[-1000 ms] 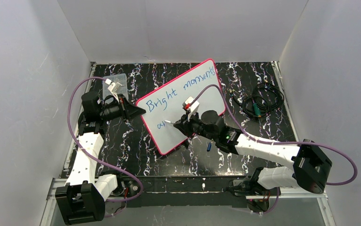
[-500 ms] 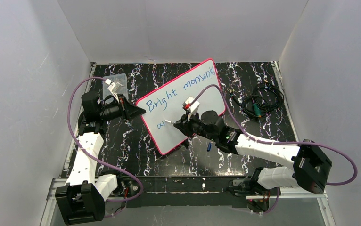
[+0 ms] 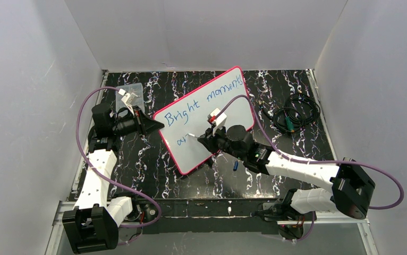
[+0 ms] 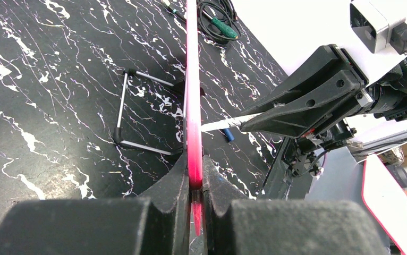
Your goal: Write a sentence on the whiteboard
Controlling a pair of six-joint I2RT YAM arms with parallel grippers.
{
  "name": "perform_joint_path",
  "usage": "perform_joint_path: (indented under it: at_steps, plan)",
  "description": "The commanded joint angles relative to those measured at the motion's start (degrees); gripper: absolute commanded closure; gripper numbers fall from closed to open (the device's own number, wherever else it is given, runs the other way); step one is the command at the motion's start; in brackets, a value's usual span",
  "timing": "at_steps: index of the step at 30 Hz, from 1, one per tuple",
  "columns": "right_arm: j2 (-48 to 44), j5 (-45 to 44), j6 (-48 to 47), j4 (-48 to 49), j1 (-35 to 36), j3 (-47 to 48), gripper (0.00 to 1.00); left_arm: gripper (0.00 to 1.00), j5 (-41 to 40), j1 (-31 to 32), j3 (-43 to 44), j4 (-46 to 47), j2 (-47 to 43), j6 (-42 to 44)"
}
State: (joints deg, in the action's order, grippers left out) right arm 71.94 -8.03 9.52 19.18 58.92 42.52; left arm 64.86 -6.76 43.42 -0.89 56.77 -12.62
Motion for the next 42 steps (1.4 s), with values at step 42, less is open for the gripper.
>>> perform_joint_path:
  at_steps: [42]
  plan:
    - [1.0,2.3,0.4,4.4,1.2,2.0,0.99,1.00,2.2,-0.2,0.1,3.3,-1.8,0.2]
